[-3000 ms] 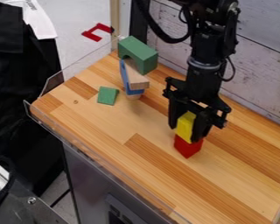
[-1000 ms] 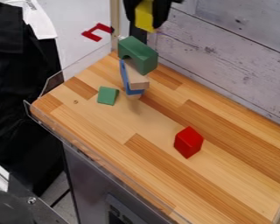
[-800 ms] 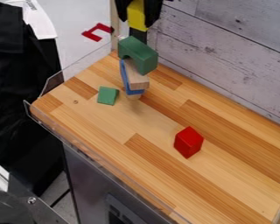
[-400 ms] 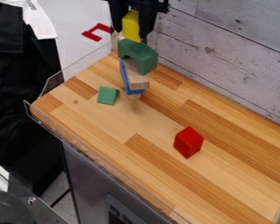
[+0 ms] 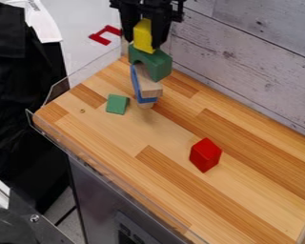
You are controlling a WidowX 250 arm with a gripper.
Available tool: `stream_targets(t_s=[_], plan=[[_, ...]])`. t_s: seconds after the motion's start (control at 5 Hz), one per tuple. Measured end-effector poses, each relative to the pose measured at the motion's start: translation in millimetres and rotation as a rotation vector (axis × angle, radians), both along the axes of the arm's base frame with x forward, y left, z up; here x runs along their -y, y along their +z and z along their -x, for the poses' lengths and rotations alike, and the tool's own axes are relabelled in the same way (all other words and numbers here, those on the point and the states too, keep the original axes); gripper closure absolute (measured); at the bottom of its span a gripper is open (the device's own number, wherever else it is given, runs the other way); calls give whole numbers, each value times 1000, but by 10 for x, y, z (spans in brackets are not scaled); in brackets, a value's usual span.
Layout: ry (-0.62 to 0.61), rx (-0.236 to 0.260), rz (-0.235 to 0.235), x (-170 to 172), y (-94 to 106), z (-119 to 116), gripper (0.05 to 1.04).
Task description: Put a yellow cube on top of a green arch
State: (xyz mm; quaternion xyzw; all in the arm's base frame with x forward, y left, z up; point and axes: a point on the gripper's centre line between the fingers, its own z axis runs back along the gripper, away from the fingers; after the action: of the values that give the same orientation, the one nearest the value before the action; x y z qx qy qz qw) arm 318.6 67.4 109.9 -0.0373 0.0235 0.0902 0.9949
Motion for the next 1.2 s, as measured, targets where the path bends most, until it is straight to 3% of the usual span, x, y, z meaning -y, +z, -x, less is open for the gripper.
stream_targets(t_s=[0.4,0.6,0.8,1.2], plan=[[-19,18,24,39,-27,-16,504],[-14,14,24,39,-31,-13,433],[6,12,24,39,-31,-13,133],[54,23,19,48,97,18,85]])
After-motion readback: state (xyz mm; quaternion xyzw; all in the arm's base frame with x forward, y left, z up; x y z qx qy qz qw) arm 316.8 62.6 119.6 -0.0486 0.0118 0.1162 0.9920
